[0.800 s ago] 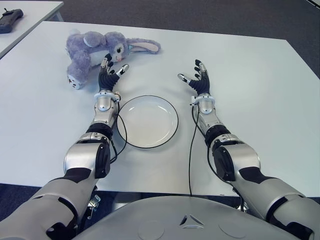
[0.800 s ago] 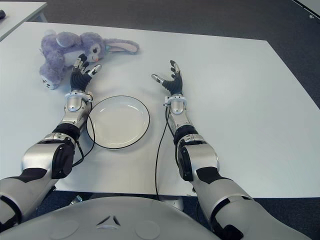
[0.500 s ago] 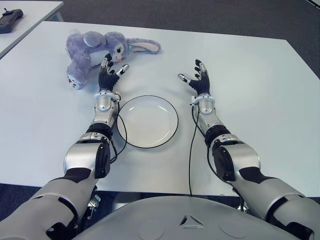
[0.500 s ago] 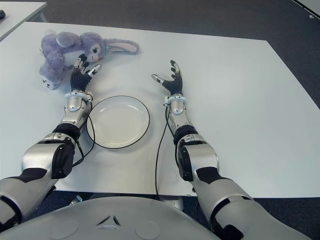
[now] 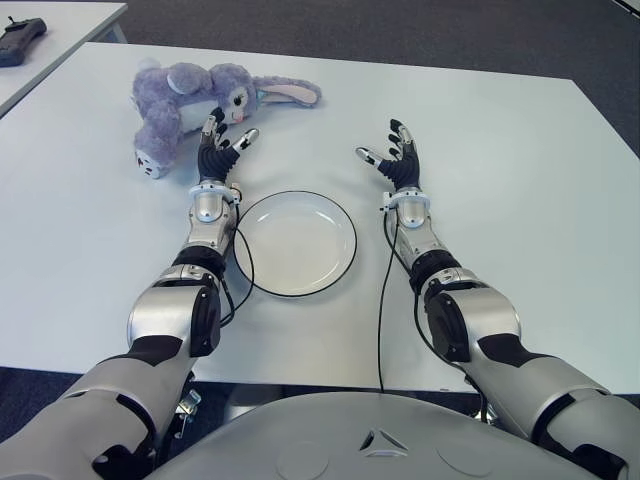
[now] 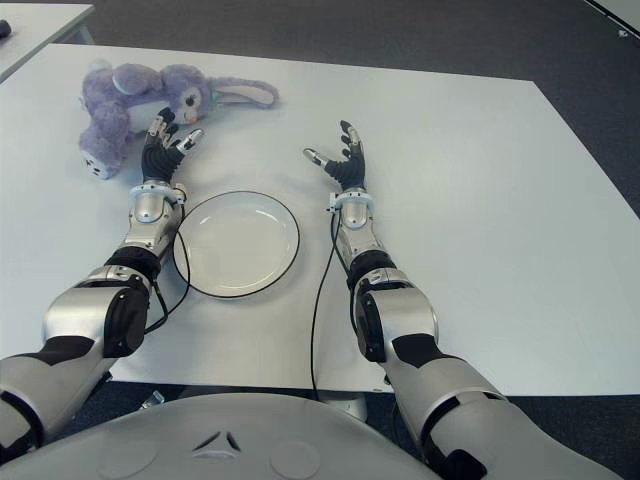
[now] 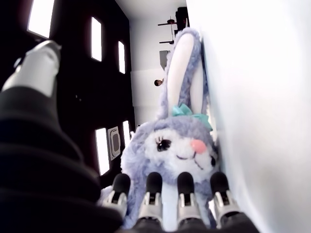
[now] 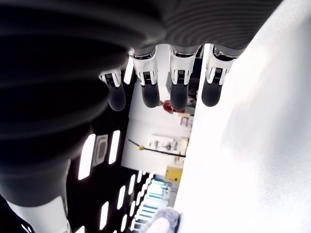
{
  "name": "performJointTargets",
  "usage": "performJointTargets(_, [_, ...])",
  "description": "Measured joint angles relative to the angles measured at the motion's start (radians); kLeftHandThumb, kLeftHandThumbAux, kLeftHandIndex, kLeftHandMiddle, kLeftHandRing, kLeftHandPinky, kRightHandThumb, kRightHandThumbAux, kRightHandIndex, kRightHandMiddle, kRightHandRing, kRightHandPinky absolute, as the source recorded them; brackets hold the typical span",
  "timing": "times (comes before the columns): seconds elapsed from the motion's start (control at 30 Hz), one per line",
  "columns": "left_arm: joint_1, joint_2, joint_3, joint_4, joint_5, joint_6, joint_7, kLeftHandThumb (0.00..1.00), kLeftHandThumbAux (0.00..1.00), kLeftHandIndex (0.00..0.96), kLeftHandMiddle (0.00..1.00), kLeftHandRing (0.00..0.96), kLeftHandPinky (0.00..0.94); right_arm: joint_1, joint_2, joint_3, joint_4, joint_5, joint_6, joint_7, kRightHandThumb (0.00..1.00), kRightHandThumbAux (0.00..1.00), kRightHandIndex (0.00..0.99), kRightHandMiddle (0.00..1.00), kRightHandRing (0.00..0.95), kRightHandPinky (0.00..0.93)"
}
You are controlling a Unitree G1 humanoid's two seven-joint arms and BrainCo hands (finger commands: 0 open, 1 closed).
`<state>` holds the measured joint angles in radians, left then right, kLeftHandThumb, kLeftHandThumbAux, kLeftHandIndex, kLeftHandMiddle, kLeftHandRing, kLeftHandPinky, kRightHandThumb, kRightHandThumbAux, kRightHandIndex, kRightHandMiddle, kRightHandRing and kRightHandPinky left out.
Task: Put the doll into the plate.
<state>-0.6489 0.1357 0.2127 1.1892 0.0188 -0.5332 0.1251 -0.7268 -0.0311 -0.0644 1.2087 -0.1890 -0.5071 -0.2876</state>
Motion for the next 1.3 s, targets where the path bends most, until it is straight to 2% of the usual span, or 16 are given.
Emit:
performJointTargets(0.4, [-0.001,0.006,-0.007,0.0,0.006,-0.002,0.03,0.0,0.655,0.014,0.029,0.007,0.02,0.0,0.002,-0.002,0.0,0.001,0.0,0.001,0.033,0.76,0.099,0.096,0.091,0.109])
performJointTargets(0.6, [-0.002,0.032,-0.058,-0.009,0.054,-0.004,0.099,0.0,0.643,0.009,0.026,0.017,0.037,-0.001,0.006,-0.002,0.0,0.001,-0.001,0.001,0.042,0.761,0.104,0.099,0.093,0.104])
performJointTargets(0.8, [0.003,0.065,-0.116,-0.018,0.116,-0.01,0.169,0.0,0.623,0.002,0.022,0.011,0.005,-0.004,0.015,-0.002,0.0,0.002,-0.007,0.001,0.048,0.761,0.104,0.094,0.085,0.096])
performJointTargets(1.3, [0.043,0.113,-0.178,-0.131,0.173,-0.023,0.227,0.049,0.649,0.0,0.007,0.0,0.0,-0.006,0.021,-0.002,0.0,0.002,-0.008,0.001,0.033,0.749,0.103,0.092,0.084,0.1])
